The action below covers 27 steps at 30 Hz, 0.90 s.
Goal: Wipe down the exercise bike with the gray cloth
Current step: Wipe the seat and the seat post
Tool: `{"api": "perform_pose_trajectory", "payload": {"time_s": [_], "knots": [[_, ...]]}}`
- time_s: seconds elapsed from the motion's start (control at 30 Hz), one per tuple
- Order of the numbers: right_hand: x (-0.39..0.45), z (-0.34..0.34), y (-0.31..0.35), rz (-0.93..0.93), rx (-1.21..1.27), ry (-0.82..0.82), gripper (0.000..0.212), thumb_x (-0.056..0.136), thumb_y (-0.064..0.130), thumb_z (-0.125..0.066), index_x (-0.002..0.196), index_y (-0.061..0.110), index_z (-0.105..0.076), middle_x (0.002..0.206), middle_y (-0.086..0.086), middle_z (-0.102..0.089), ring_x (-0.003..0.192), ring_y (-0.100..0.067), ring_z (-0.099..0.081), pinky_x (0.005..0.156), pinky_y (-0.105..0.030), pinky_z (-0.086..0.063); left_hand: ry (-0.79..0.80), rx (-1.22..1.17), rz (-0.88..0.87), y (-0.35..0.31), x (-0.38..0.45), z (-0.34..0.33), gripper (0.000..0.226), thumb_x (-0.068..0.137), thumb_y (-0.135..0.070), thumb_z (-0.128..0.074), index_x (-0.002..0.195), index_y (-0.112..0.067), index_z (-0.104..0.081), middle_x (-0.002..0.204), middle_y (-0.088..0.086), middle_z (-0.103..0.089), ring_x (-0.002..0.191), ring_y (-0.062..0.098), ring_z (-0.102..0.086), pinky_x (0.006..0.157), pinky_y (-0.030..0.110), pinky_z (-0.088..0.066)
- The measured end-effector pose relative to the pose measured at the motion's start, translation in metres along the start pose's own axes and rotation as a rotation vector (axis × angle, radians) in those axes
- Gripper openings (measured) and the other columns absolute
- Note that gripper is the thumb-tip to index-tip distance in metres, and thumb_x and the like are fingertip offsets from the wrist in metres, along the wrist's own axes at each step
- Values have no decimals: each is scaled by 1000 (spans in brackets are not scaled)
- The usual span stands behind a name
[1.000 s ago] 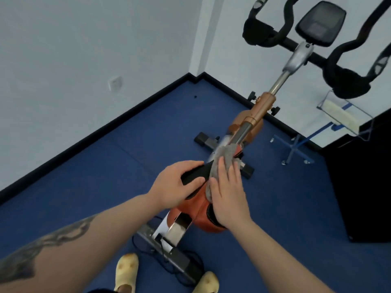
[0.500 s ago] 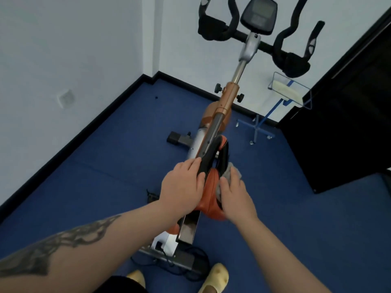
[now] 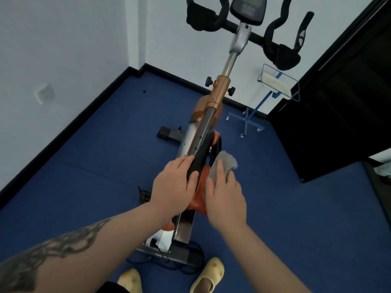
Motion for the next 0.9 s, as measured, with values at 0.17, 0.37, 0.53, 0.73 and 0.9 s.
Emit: {"api": "perform_pose_trajectory", "payload": {"time_s": [0.17, 0.37, 0.53, 0.73, 0.9], "knots": [[11, 2, -4, 56, 33, 13, 53, 101, 45, -20, 153, 39, -11, 160, -3, -18, 137, -26, -33, 104, -46, -40, -4, 11, -8, 0, 2, -1, 42, 98, -30, -47, 137, -16, -54, 131, -3, -58, 115, 16, -54, 84, 30, -46], [-11, -3, -8, 133, -39, 3, 54, 101, 47, -18, 153, 44, -4, 164, -1, 0, 146, -25, -16, 113, -43, -30, 4, -18, -7, 1, 0, -1, 43, 98, -29, -49, 139, -17, -52, 133, -5, -57, 116, 13, -53, 86, 30, -47], [11, 2, -9, 62, 134, 20, 52, 102, 43, -24, 152, 45, -11, 162, 5, -12, 141, -22, -29, 104, -39, -37, -1, 1, -5, 0, 2, -1, 44, 97, -34, -44, 137, -17, -54, 130, -4, -59, 114, 13, -54, 83, 26, -44], [-19, -14, -6, -68, 144, -104, 58, 99, 51, -24, 153, 41, -6, 153, 4, -26, 130, -20, -32, 88, -36, -42, -8, -35, 14, -1, -1, 0, 41, 98, -28, -50, 138, -18, -53, 133, -6, -58, 118, 12, -52, 86, 27, -44], [26, -1, -16, -285, 543, 53, 33, 100, 47, -33, 128, 39, -46, 118, 6, -49, 110, -21, -51, 80, -39, -39, -14, -34, 14, -2, 1, 0, 44, 97, -33, -44, 136, -18, -55, 131, -6, -59, 116, 13, -53, 85, 27, -45]]}}
Point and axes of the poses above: each hand's wrist, its own x-axis towards the middle knuckle, its own z-axis out of the back of the hand, y = z × x, the point moved 1 cm from there along x, towards the middle knuckle
